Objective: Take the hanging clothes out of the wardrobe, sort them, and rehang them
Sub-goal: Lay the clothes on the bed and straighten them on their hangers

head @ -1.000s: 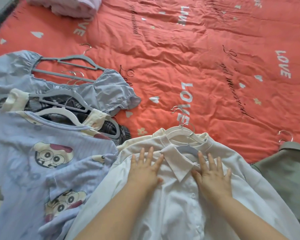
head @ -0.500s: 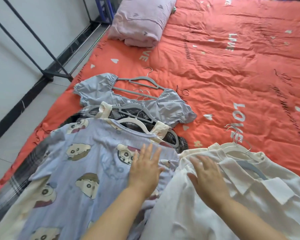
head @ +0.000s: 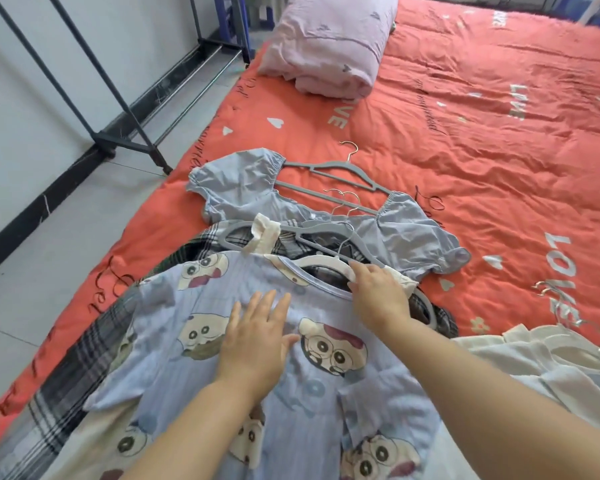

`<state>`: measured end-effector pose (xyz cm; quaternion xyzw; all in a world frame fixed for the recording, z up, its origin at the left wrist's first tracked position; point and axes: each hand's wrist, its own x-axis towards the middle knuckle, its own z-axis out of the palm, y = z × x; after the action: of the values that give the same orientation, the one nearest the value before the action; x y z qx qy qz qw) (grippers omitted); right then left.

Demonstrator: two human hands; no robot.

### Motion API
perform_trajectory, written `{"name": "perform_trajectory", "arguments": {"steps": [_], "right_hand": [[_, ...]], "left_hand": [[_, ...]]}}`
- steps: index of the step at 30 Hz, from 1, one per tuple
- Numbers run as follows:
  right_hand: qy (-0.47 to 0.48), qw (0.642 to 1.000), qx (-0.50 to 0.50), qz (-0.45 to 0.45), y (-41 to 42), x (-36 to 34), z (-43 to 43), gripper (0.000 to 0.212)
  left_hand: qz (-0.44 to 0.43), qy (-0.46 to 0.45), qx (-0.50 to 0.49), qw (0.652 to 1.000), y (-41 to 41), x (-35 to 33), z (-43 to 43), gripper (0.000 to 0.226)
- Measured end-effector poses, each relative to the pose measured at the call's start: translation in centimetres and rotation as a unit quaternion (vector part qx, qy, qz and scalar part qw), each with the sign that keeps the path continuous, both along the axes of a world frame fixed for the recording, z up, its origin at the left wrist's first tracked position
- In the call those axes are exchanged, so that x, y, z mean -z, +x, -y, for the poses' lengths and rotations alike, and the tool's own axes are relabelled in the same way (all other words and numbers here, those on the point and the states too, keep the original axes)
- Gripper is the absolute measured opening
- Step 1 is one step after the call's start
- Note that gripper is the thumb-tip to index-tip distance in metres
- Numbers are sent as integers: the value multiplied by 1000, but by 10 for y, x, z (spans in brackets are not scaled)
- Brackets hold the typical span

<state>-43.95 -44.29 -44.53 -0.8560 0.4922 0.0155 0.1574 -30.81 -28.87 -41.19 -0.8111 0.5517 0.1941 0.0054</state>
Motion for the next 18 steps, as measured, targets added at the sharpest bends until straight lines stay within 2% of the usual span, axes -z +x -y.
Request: {"name": "perform_trajectory", "arguments": {"steps": [4, 8, 12, 14, 16, 18], "right_hand": [[-27, 999, 33, 3, 16, 15, 7, 34], [-38, 993, 50, 99, 11, 18, 14, 22], [-98, 978, 6, 184, 19, 11, 29, 13], [-131, 974, -9, 185, 25, 14, 36, 11], [-122, 978, 22, 168, 28, 22, 40, 13], [-111, 981, 52, 149, 27, 35, 41, 24]], "left_hand": [[-14, -21, -10, 1000, 15, 11, 9, 61], [-30, -77, -7, 997, 22, 11, 25, 60], [-48, -151, -6, 987, 28, 7, 46, 61], [-49, -163, -6, 985, 31, 8, 57, 60], [-44, -154, -5, 987, 32, 11, 66, 60], [-37, -136, -4, 990, 32, 16, 72, 60]]}}
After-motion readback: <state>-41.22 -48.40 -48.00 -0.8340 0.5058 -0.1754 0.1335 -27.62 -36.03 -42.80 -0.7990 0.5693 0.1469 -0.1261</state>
